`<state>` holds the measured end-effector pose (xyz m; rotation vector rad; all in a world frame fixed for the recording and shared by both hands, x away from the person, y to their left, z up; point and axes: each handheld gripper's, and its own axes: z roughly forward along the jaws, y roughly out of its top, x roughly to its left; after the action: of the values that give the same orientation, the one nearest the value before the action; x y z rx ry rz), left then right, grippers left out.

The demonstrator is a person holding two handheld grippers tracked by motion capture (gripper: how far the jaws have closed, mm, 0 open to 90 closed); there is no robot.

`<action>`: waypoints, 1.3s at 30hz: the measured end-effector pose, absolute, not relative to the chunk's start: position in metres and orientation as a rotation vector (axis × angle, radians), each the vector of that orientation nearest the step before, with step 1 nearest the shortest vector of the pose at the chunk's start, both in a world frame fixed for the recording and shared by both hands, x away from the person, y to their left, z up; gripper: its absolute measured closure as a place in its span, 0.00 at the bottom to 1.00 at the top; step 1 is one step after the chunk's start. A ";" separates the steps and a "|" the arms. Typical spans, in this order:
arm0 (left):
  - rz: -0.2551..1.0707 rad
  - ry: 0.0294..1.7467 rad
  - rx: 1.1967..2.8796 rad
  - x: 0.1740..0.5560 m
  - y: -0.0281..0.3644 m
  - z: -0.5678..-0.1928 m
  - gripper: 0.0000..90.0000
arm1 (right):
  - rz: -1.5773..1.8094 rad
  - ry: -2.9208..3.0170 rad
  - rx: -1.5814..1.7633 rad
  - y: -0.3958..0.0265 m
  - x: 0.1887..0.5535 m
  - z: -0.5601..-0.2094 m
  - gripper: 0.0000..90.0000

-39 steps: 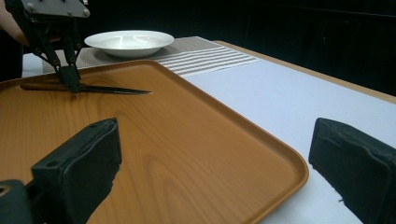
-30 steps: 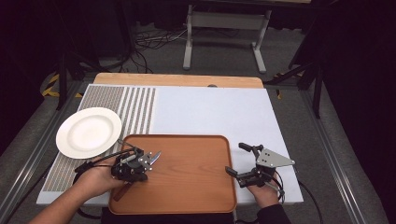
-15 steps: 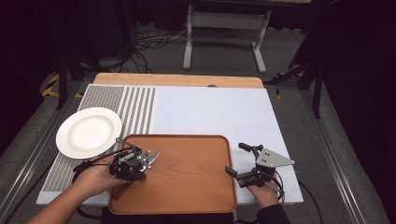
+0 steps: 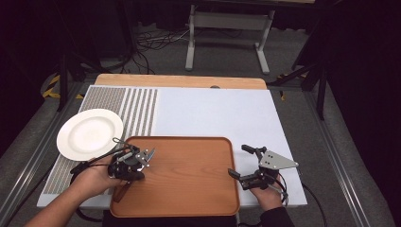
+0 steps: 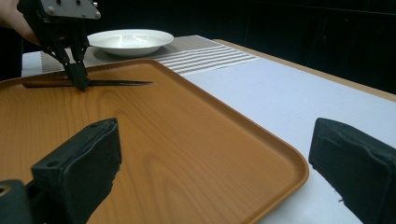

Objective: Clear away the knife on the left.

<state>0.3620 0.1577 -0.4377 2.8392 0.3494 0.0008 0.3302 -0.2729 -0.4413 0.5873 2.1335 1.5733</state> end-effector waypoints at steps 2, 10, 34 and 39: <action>0.000 0.373 2.832 0.363 0.160 -0.438 1.00 | 1.572 2.134 0.587 -0.273 0.330 -0.441 0.03; 0.001 0.410 2.828 0.365 0.167 -0.438 1.00 | 1.571 2.133 0.588 -0.273 0.330 -0.441 0.03; -0.008 0.496 2.806 0.371 0.185 -0.440 1.00 | 1.568 2.135 0.590 -0.273 0.330 -0.442 0.03; -0.009 0.512 2.804 0.372 0.189 -0.440 1.00 | 1.567 2.138 0.591 -0.272 0.330 -0.442 0.03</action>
<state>0.3719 0.1886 -0.4399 2.8039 0.5124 -0.0092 0.3304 -0.2724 -0.4419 0.5908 2.1380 1.5668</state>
